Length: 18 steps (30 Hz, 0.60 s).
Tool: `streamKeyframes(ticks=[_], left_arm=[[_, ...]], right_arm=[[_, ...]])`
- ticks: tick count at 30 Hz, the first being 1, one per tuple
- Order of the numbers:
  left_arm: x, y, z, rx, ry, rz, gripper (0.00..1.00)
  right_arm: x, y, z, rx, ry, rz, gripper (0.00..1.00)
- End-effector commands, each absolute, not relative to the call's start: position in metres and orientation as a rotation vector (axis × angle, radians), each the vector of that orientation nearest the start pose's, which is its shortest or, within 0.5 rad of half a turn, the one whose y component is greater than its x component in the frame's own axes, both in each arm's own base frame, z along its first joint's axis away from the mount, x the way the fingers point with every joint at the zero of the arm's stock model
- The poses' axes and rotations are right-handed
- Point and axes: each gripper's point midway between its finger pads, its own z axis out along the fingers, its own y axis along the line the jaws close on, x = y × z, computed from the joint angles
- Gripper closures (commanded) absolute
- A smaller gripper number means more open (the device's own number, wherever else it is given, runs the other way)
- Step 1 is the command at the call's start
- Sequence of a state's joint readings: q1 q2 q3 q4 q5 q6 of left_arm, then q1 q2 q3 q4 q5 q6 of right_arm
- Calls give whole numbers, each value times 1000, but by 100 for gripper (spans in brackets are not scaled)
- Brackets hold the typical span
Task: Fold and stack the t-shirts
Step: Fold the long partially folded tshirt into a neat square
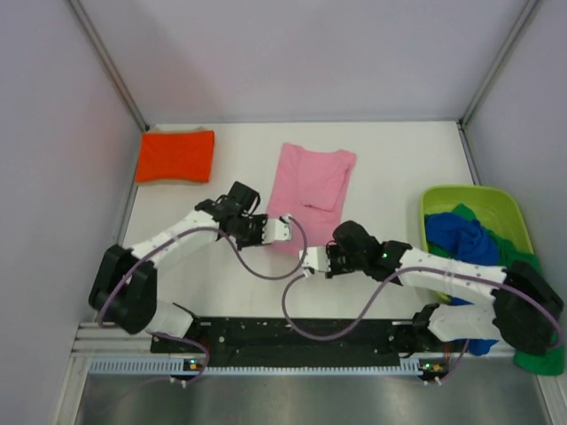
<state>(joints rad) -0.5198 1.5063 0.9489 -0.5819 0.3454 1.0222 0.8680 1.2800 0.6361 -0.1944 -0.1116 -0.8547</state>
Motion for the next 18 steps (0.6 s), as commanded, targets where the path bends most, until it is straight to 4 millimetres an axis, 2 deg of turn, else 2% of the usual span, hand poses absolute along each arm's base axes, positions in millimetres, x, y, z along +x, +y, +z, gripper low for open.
streamKeyframes(ticks=[1,4,6,9,11,14,18], left_arm=[[179,-162,89,-2564,-2319,655,100],[134,-152,113,-2586,-2249,782,100],[114,-145,125,-2562,-2237,818,100],[99,-140,148,-2551,-2263,849,100],[107,-143,161,-2548,-2351,829,100],[134,-151,176,-2520,-2538,749,100],[184,-162,188,-2437,-2779,590,100]], right_arm=[[150,227,96,-1940,1557,225,100],[108,225,115,-2007,1555,298,100],[89,226,130,-2008,1573,330,100],[71,233,150,-1979,1557,418,100],[74,237,160,-1933,1555,423,100],[90,237,167,-1859,1588,382,100],[130,234,178,-1675,1674,378,100]])
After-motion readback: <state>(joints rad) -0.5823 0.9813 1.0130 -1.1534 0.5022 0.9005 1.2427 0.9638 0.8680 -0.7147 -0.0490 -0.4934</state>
